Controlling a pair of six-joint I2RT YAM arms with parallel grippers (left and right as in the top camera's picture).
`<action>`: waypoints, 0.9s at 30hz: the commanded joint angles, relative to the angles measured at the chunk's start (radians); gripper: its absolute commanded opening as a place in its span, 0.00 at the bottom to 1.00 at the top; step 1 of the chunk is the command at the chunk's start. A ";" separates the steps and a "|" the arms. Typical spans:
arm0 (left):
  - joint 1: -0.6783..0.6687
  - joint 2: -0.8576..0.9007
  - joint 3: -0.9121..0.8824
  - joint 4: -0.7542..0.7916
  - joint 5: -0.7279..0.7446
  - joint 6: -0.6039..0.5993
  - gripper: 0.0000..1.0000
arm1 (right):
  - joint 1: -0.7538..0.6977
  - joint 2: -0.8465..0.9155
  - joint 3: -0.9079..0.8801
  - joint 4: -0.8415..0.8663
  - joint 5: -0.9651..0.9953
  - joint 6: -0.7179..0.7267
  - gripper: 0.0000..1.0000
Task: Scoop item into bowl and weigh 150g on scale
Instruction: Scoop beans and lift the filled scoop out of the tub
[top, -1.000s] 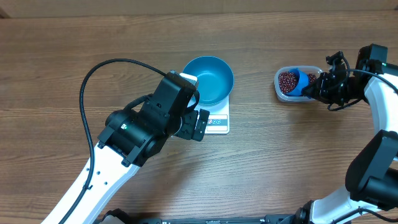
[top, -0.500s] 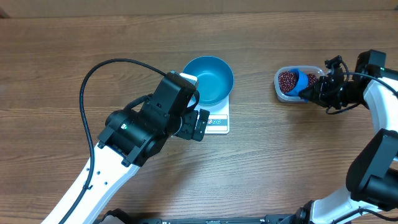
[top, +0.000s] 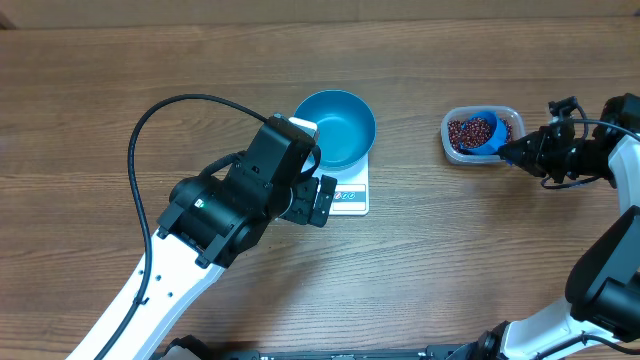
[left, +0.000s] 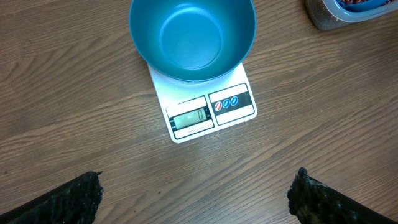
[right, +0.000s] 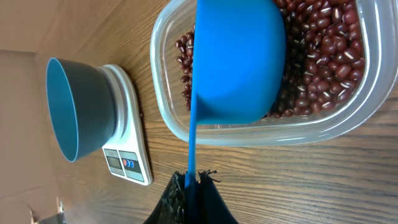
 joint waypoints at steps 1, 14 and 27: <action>0.005 0.004 0.009 0.000 -0.012 0.008 1.00 | -0.015 0.003 -0.004 0.003 -0.097 -0.043 0.04; 0.005 0.004 0.009 0.000 -0.012 0.008 1.00 | -0.067 0.003 -0.004 -0.034 -0.190 -0.077 0.04; 0.005 0.004 0.009 0.000 -0.012 0.008 1.00 | -0.005 0.003 -0.002 -0.072 -0.442 -0.155 0.04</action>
